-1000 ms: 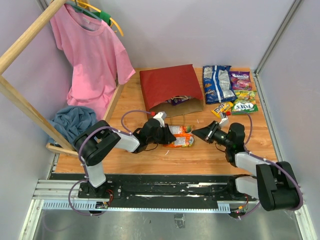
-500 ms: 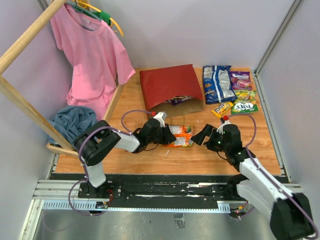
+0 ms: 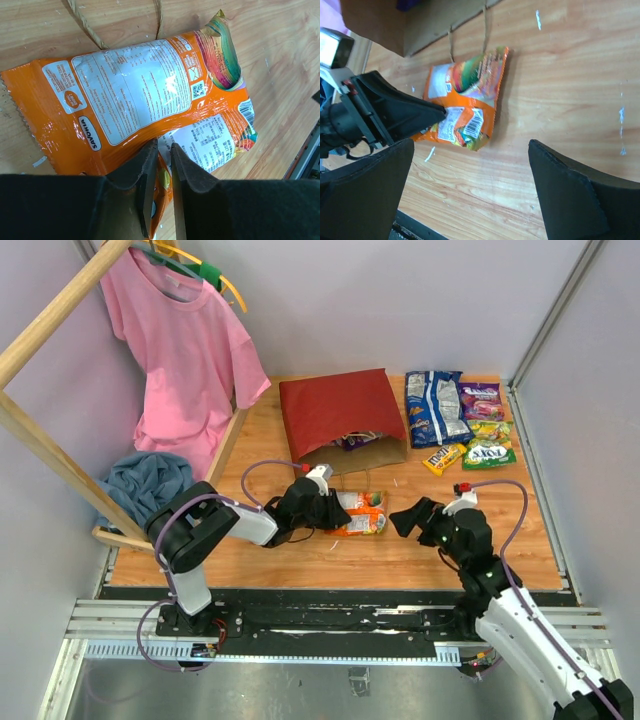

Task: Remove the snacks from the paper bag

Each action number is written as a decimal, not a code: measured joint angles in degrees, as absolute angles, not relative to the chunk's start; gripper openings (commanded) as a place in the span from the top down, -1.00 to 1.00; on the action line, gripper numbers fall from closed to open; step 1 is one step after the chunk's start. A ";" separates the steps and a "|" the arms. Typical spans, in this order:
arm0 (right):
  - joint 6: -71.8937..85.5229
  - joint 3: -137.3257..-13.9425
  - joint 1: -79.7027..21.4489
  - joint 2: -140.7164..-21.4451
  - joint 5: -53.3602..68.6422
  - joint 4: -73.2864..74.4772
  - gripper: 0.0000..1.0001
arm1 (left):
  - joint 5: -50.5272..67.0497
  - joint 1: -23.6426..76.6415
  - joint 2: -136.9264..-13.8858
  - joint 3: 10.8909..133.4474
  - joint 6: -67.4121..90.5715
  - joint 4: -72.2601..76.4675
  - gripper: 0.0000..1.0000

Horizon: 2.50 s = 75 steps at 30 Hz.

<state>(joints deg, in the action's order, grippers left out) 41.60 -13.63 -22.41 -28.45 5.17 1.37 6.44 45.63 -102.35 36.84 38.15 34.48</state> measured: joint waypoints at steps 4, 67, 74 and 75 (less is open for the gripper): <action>44.07 -11.29 -22.31 -29.15 5.61 1.32 -0.97 | 6.55 45.63 -102.28 36.86 37.80 34.41 0.48; 73.30 -0.49 -17.61 -101.06 30.00 -86.72 0.90 | 6.26 45.63 -100.55 36.03 37.28 32.40 0.45; 72.05 -0.47 -17.47 -94.85 32.91 -80.42 0.99 | 6.26 45.63 -100.07 35.62 37.30 32.23 0.45; 71.46 -0.47 -17.47 -92.90 33.43 -77.91 0.99 | 6.33 45.63 -100.07 35.62 37.30 32.23 0.45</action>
<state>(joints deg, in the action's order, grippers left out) 71.46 -0.47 -17.47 -92.90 33.43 -77.91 6.33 45.63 -100.07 35.62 37.30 32.23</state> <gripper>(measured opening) 0.109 0.271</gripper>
